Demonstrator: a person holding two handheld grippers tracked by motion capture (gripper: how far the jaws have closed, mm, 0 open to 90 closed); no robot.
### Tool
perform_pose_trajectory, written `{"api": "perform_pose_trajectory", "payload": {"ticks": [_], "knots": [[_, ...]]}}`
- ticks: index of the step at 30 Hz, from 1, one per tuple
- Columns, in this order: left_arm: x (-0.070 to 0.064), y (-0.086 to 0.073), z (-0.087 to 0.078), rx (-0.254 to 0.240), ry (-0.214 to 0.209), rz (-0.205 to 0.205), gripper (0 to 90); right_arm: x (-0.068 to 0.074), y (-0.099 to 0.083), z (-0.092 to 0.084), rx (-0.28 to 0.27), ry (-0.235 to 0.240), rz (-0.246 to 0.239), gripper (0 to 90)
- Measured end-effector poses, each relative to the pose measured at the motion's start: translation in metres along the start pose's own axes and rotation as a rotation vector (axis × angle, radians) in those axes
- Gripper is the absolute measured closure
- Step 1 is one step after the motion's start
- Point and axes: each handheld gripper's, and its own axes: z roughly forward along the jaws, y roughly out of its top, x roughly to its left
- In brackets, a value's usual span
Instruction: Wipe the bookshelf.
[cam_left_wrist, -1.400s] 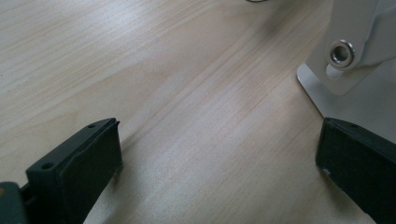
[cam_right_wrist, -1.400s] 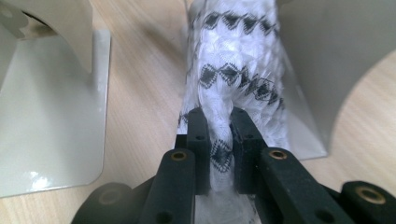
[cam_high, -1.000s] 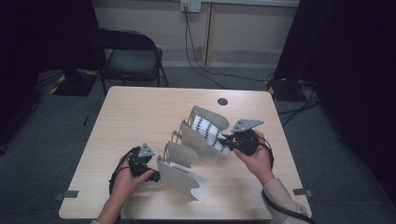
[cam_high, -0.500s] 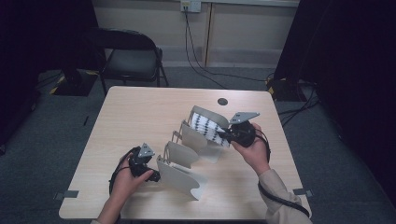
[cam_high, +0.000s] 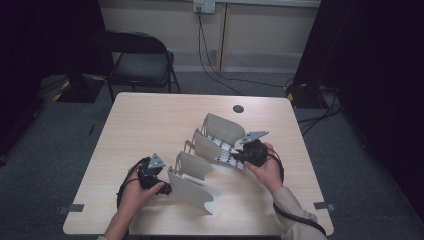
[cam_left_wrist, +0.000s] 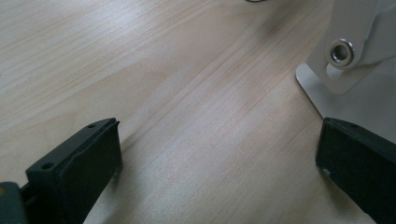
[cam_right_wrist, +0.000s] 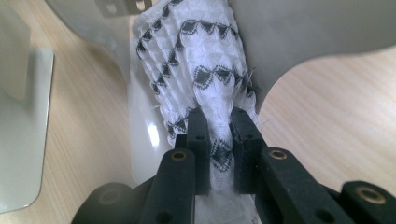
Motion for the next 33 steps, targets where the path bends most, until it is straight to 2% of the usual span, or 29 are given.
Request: {"api": "perform_pose_trajectory", "payload": {"ticks": [10,16,20,27,33], "knots": [[0.000,0.000,0.000,0.001,0.000,0.000,0.0,0.004,-0.012,0.008,0.010,0.013,0.010,80.8],[0.000,0.000,0.000,0.000,0.000,0.001,0.0,0.007,-0.007,-0.009,-0.010,0.010,-0.014,80.8],[0.000,0.000,0.000,0.000,0.000,0.000,0.0,0.006,0.004,-0.032,-0.053,-0.004,-0.038,80.8],[0.000,0.000,0.000,0.003,0.000,0.005,0.0,0.011,0.034,-0.068,-0.126,-0.038,-0.084,80.8],[0.000,0.000,0.000,0.004,0.000,0.006,0.0,0.011,0.062,-0.083,-0.161,-0.064,-0.121,80.8]]}}
